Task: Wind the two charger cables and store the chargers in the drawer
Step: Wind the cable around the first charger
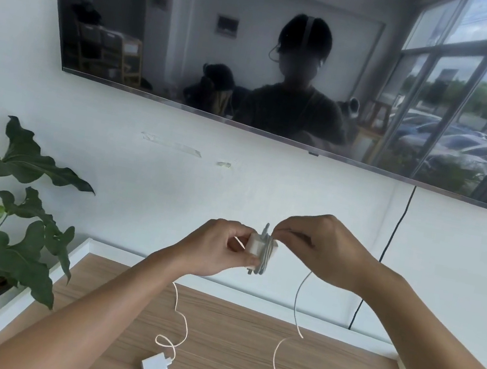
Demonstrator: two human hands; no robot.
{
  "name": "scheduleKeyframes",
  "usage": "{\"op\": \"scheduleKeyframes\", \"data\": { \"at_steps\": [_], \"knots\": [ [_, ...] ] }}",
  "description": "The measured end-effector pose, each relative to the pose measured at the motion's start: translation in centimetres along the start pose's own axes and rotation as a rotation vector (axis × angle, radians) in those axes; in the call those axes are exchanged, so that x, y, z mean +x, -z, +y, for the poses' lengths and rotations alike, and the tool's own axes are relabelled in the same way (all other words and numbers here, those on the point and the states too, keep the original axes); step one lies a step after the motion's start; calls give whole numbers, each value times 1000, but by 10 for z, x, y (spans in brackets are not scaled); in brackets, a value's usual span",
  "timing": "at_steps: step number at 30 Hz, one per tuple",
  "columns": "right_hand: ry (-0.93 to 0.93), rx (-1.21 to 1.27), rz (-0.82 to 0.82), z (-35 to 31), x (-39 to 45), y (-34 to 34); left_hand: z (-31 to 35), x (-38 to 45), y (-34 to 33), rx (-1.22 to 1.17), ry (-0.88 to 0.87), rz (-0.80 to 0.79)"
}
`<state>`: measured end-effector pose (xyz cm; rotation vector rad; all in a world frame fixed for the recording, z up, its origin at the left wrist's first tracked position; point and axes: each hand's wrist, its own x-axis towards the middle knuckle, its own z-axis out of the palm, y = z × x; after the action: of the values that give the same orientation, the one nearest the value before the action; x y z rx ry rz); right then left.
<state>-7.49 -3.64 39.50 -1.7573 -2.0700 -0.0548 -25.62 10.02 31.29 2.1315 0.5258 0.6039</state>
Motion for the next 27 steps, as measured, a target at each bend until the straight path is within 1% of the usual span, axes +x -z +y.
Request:
{"op": "scheduleKeyframes", "data": {
  "at_steps": [3, 7, 10, 11, 13, 16, 18, 21, 23, 27],
  "knots": [
    [-116, 151, 29, 7, 6, 0, 3, -4, -2, -16, -35, -50],
    [-295, 393, 38, 20, 11, 6, 12, -11, -2, -139, -95, -70],
    [-411, 584, -15, 33, 9, 4, 21, -12, -3, -225, -142, -119],
    [-427, 660, -35, 37, 8, 1, 23, -12, -3, -271, -154, -136],
    [-443, 792, -24, 45, 4, -6, 26, -13, -4, -395, -165, -155],
    [-484, 933, 15, 55, -6, -22, 32, -13, -4, -554, -181, -128],
    [-510, 972, -2, 57, -14, -36, 33, -11, -3, -640, -188, -78],
    [-537, 961, -49, 49, -26, -53, 27, -7, -1, -705, -180, 8],
    [-537, 891, -83, 42, -32, -60, 18, -4, 0, -755, -152, 66],
    [-546, 725, -138, 28, -41, -64, 7, 0, 5, -845, -68, 231]
  ]
}}
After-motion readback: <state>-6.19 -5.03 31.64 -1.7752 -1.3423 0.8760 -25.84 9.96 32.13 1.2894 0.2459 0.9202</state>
